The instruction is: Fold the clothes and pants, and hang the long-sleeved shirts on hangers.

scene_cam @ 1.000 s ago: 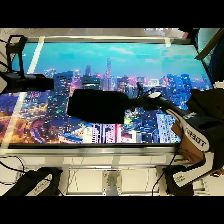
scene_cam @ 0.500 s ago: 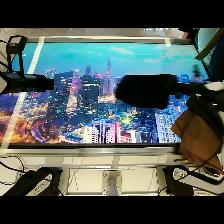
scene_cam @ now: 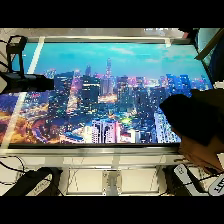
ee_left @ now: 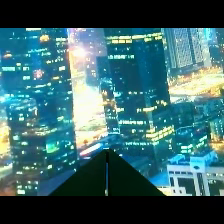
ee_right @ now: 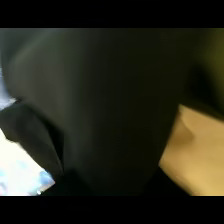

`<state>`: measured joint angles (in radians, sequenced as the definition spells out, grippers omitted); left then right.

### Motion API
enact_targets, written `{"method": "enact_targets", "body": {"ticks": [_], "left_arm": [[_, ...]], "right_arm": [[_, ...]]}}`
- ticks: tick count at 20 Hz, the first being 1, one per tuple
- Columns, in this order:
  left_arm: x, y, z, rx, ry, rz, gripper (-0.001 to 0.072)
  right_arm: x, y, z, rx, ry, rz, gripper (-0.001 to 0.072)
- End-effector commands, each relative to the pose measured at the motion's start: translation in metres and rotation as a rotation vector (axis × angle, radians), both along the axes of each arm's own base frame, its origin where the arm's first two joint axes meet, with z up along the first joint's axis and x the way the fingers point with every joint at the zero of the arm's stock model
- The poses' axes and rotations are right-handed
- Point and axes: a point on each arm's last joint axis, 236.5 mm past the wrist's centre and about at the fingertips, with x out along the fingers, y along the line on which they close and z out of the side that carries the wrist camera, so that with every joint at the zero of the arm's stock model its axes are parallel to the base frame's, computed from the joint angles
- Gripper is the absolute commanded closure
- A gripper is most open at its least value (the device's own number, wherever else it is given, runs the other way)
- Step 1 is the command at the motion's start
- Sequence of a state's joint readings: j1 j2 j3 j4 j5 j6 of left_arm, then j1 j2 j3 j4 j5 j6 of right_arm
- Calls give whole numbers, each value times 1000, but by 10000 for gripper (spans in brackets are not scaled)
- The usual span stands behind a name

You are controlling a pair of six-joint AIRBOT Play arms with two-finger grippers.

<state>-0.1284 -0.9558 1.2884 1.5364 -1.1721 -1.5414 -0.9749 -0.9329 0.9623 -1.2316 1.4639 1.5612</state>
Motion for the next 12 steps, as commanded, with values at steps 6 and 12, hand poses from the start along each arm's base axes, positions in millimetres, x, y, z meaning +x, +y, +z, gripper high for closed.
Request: {"method": "enact_targets", "body": {"ticks": [6, 12], "left_arm": [[1, 0, -1, -14, 6, 17, 695], [-10, 0, -31, -11, 143, 29, 695]], "right_arm": [[-10, -25, 70, -61, -63, -189, 159], [84, 7, 201, -91, -565, -68, 159]]}}
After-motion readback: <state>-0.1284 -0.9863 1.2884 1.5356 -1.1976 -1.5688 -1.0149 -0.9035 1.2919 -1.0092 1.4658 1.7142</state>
